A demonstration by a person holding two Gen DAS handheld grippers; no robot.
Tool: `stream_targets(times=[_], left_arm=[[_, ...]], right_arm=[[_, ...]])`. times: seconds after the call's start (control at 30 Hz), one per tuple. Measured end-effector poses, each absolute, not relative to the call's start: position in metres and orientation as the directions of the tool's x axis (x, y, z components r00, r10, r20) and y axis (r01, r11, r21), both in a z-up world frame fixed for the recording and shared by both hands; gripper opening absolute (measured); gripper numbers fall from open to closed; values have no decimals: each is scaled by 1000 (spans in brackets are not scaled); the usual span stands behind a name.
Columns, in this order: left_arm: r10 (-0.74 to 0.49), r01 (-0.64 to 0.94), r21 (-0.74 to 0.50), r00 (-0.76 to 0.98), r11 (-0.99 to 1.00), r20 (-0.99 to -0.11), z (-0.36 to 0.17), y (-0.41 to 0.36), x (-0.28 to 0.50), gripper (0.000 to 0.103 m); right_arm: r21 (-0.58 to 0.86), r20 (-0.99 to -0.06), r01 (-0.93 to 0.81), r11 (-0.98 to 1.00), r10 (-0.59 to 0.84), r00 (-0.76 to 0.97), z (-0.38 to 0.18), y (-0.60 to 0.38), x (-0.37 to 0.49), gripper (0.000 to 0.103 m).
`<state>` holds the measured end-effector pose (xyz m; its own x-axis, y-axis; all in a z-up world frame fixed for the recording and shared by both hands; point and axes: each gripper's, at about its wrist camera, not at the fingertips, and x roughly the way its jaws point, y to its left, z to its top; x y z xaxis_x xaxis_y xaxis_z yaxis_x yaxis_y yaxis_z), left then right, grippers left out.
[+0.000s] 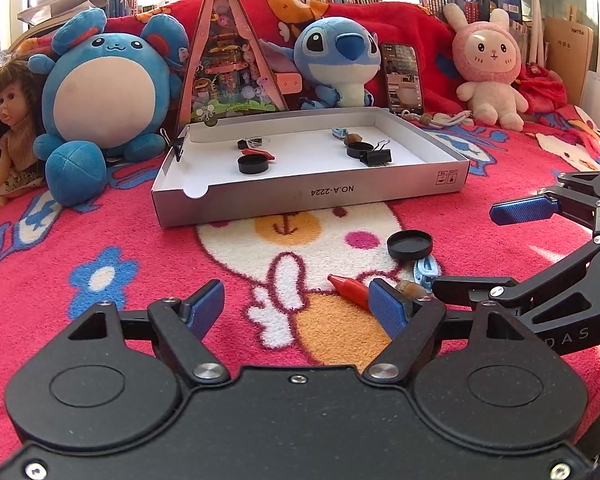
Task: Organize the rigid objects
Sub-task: 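Grasp the red crayon with the left tool while the right tool grasps the blue hair clip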
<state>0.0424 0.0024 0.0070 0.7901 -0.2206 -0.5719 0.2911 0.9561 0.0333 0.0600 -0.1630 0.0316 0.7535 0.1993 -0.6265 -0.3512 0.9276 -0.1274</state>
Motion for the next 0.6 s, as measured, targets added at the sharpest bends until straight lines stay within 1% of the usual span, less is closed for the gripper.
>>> stream_targets(times=[0.07, 0.2, 0.3, 0.37, 0.47, 0.53, 0.6], left_arm=[[-221, 289, 28, 788, 957, -575, 8, 5, 44, 78], [-198, 275, 53, 801, 960, -565, 8, 8, 45, 78], [-210, 284, 42, 794, 958, -570, 8, 12, 46, 78], [-220, 300, 47, 790, 953, -572, 8, 13, 45, 78], [-236, 333, 65, 780, 941, -579, 5, 9, 40, 78], [-248, 352, 72, 776, 933, -580, 3, 6, 37, 78], [-260, 374, 87, 777, 923, -574, 1, 2, 33, 78]], right_arm=[[-116, -632, -349, 930, 202, 748, 31, -163, 62, 93], [-109, -637, -357, 928, 211, 742, 30, -163, 66, 93], [-86, -641, -365, 927, 229, 733, 29, -162, 70, 92], [-59, -644, -368, 928, 246, 724, 29, -162, 72, 84], [-13, -651, -372, 928, 274, 707, 27, -163, 75, 76], [17, -654, -370, 929, 291, 699, 26, -164, 76, 71], [41, -652, -361, 932, 298, 697, 26, -164, 75, 68]])
